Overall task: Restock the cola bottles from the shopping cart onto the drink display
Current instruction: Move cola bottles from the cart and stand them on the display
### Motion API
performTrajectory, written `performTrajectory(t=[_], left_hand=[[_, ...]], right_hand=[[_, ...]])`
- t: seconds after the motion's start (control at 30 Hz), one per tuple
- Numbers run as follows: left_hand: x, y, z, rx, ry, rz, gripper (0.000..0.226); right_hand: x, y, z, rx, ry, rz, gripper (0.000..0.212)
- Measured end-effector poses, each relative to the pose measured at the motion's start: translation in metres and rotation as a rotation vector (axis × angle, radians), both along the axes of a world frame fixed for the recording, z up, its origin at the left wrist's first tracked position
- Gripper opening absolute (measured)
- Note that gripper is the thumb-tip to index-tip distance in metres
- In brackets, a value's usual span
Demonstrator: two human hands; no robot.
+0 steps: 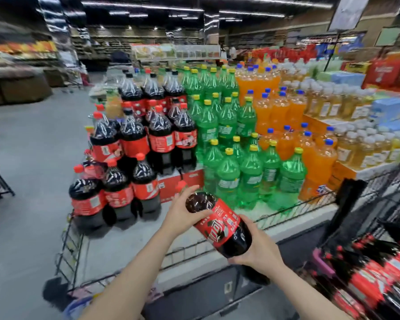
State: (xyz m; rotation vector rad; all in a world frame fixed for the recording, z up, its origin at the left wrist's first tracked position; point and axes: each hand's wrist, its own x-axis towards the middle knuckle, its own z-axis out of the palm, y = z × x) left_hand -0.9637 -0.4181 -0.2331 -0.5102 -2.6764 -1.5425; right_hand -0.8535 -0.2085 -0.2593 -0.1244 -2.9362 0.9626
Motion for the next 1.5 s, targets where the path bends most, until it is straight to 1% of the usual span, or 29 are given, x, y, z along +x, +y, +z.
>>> performTrajectory(t=[0.1,0.23,0.3,0.33,0.43,0.47,0.5,0.53,0.6,0.7,0.73,0.8,0.9,1.0,1.07,1.17,1.27,1.4,1.5], left_hand=[[-0.015,-0.034,0.011,0.019,0.056,0.038,0.077],[-0.044,-0.061,0.021,0.074,0.062,0.061,0.078],[-0.06,-0.069,0.028,0.074,0.073,0.089,0.078],[-0.07,-0.072,0.031,0.085,0.077,0.09,0.082],[-0.099,-0.072,0.043,0.156,0.081,0.073,0.106],[-0.111,-0.07,0.046,0.193,0.071,0.085,0.108],[-0.123,-0.068,0.049,0.235,0.064,0.119,0.103],[-0.138,-0.067,0.05,0.271,0.067,0.169,0.093],[-0.168,-0.064,0.053,0.291,0.09,0.266,0.068],[-0.204,-0.062,0.054,0.27,0.118,0.339,0.037],[-0.213,-0.06,0.054,0.272,0.126,0.348,0.031],[-0.227,-0.056,0.055,0.259,0.15,0.334,0.026],[-0.24,-0.046,0.054,0.196,0.241,0.273,0.028],[-0.251,-0.031,0.052,0.049,0.351,0.124,0.032],[-0.26,-0.027,0.044,-0.039,0.373,0.048,0.035],[-0.273,-0.032,0.026,-0.138,0.321,0.026,0.036],[-0.278,-0.042,0.01,-0.176,0.285,0.032,0.036],[-0.287,-0.054,-0.002,-0.152,0.265,0.063,0.036],[-0.297,-0.06,-0.001,-0.169,0.203,0.06,0.037]], right_hand=[[-0.023,-0.036,0.002,-0.036,0.023,0.022,0.111],[-0.059,-0.061,0.009,-0.007,0.05,0.035,0.114],[-0.077,-0.069,0.012,-0.031,0.072,0.055,0.114],[-0.088,-0.072,0.014,-0.048,0.081,0.062,0.113],[-0.127,-0.077,0.014,-0.048,0.094,0.057,0.113],[-0.142,-0.077,0.013,-0.056,0.097,0.058,0.114],[-0.158,-0.075,0.011,-0.072,0.102,0.062,0.115],[-0.174,-0.073,0.009,-0.092,0.102,0.067,0.116],[-0.204,-0.069,0.007,-0.118,0.095,0.084,0.116],[-0.244,-0.064,0.001,-0.142,0.073,0.131,0.115],[-0.255,-0.063,-0.002,-0.145,0.056,0.145,0.116],[-0.274,-0.063,-0.007,-0.146,0.026,0.162,0.119],[-0.295,-0.069,-0.012,-0.215,0.001,0.19,0.12],[-0.317,-0.076,-0.003,-0.343,-0.013,0.179,0.116],[-0.334,-0.08,0.004,-0.394,0.012,0.149,0.11],[-0.354,-0.088,0.005,-0.393,0.004,0.168,0.1],[-0.365,-0.097,-0.01,-0.409,-0.006,0.166,0.096],[-0.375,-0.11,-0.024,-0.426,-0.003,0.153,0.099],[-0.381,-0.113,-0.031,-0.468,-0.012,0.159,0.1]])
